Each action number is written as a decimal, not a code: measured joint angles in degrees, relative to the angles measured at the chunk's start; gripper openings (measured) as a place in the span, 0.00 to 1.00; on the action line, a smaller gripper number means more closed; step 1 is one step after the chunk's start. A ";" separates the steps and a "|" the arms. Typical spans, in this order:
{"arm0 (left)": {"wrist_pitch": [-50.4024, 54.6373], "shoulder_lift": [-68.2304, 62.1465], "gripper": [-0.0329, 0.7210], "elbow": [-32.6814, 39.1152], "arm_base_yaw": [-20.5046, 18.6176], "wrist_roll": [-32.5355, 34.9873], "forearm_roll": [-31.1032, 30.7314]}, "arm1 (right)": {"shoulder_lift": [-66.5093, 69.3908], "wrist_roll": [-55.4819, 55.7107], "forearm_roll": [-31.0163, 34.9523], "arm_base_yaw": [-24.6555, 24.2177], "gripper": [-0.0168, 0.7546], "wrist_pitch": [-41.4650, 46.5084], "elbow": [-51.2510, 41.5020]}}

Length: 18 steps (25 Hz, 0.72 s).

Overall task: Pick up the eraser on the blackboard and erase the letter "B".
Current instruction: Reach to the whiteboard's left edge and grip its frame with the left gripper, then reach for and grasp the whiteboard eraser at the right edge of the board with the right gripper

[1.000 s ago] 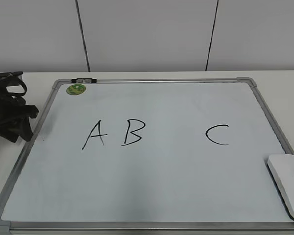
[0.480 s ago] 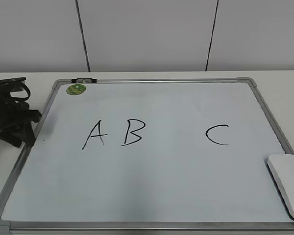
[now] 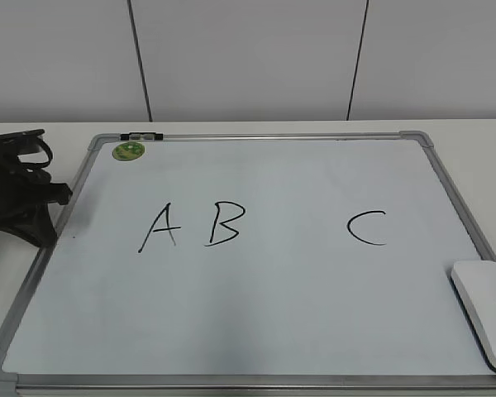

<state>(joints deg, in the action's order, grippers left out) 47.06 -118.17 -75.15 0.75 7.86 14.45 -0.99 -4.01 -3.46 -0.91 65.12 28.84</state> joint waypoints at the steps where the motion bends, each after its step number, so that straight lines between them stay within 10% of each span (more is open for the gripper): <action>1: 0.00 0.00 0.06 0.00 0.00 0.00 0.00 | 0.00 0.00 0.00 0.00 0.78 0.00 0.00; 18: 0.00 0.00 0.06 0.00 0.00 0.00 0.00 | 15.81 0.00 0.00 0.00 0.78 -3.10 5.30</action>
<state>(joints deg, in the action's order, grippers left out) 47.06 -118.17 -75.15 0.75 7.86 14.45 14.81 -4.01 -3.46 -0.91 62.02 34.14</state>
